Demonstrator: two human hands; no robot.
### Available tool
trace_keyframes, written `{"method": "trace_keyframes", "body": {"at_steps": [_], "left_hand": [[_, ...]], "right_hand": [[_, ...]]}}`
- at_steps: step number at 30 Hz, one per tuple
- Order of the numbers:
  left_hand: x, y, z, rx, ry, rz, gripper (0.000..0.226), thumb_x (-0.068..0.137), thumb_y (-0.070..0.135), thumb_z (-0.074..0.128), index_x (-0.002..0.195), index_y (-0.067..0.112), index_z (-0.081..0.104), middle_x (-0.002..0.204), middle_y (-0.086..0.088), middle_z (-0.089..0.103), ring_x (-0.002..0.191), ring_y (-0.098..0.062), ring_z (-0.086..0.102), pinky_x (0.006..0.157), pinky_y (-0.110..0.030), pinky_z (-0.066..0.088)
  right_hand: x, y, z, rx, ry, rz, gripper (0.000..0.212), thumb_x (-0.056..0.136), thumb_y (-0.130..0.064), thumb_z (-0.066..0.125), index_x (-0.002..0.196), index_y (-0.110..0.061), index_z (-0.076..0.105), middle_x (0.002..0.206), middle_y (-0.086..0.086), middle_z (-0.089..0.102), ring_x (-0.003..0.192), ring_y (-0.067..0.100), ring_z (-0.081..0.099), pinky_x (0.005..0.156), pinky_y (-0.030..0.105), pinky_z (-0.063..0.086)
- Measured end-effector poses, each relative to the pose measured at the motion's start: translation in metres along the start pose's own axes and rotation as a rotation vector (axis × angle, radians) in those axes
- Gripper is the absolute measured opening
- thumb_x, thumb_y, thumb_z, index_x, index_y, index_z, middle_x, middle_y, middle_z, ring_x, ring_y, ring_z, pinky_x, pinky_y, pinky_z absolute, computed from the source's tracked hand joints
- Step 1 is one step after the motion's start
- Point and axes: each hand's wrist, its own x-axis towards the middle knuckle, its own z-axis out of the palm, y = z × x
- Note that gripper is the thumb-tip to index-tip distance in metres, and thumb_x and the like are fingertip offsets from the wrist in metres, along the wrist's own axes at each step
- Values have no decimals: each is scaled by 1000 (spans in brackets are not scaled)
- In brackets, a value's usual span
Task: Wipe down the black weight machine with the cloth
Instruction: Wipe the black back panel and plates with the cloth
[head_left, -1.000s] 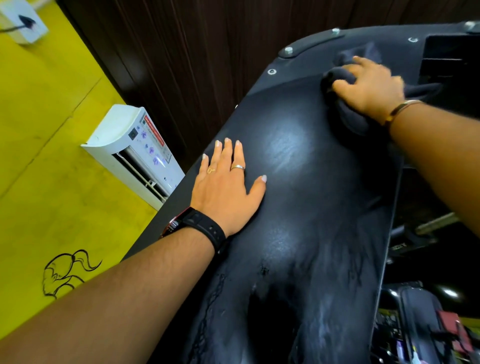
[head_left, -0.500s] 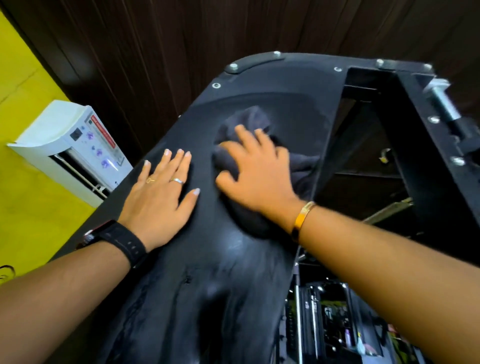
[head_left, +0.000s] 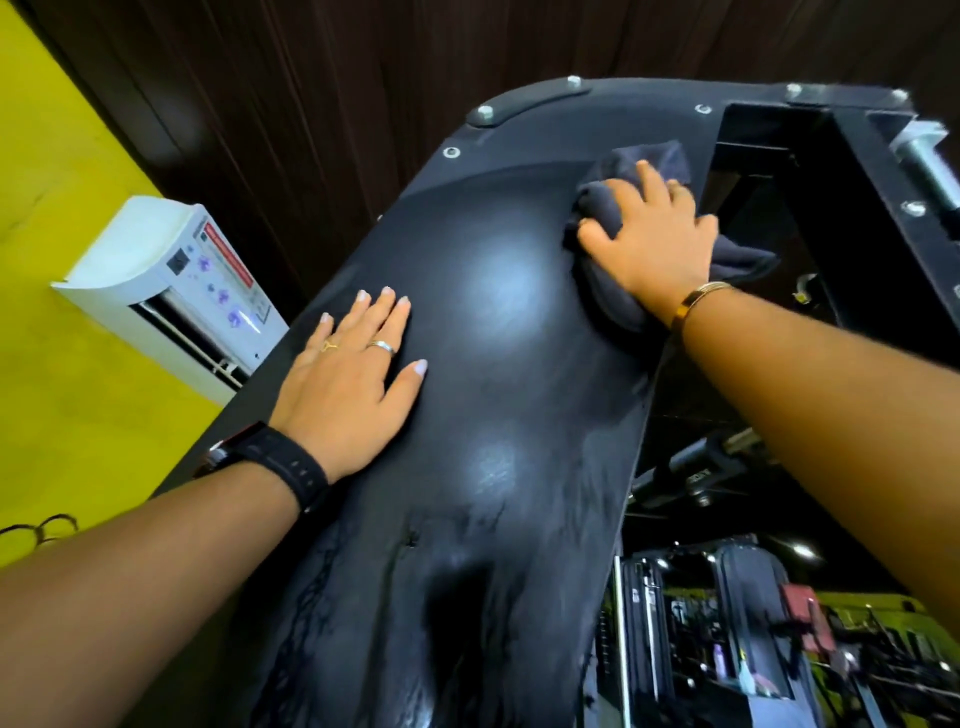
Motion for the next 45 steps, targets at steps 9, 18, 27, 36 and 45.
{"method": "trace_keyframes", "body": {"at_steps": [9, 18, 27, 36, 45], "left_hand": [[-1, 1, -2, 28, -12, 24, 78, 86, 52, 14, 156, 18, 12, 163, 4, 6, 150, -13, 1, 119, -33, -2], [-4, -6, -3, 3, -43, 155, 78, 88, 56, 15, 154, 14, 22, 161, 0, 16, 147, -12, 9, 118, -33, 0], [-35, -49, -18, -9, -145, 426, 59, 102, 48, 19, 152, 18, 29, 158, 3, 24, 147, -5, 9, 117, -15, -3], [-73, -94, -14, -1, -80, 451, 54, 105, 43, 21, 155, 23, 21, 160, 1, 21, 149, -10, 11, 120, -24, 5], [-83, -104, -12, 23, -76, 458, 54, 105, 46, 18, 156, 26, 15, 161, 2, 17, 149, -13, 10, 121, -27, 6]], "right_hand": [[-59, -40, 4, -7, -4, 61, 69, 88, -61, 41, 147, -28, 30, 162, 7, 4, 144, 44, 9, 104, 62, 19], [-158, -47, -7, 74, -25, -529, 70, 76, -64, 38, 138, -32, 49, 158, 3, 27, 139, 39, 31, 94, 56, 34], [-101, -19, -8, 17, -39, -337, 66, 78, -66, 29, 136, -40, 45, 159, -2, 23, 142, 34, 26, 98, 55, 31], [-137, -121, 2, 50, -60, -236, 76, 83, -66, 43, 148, -30, 31, 162, 11, 2, 143, 47, 7, 102, 64, 19], [-203, -103, -9, 131, -23, -705, 70, 76, -65, 42, 137, -33, 52, 157, 4, 30, 138, 39, 33, 93, 55, 34]]}}
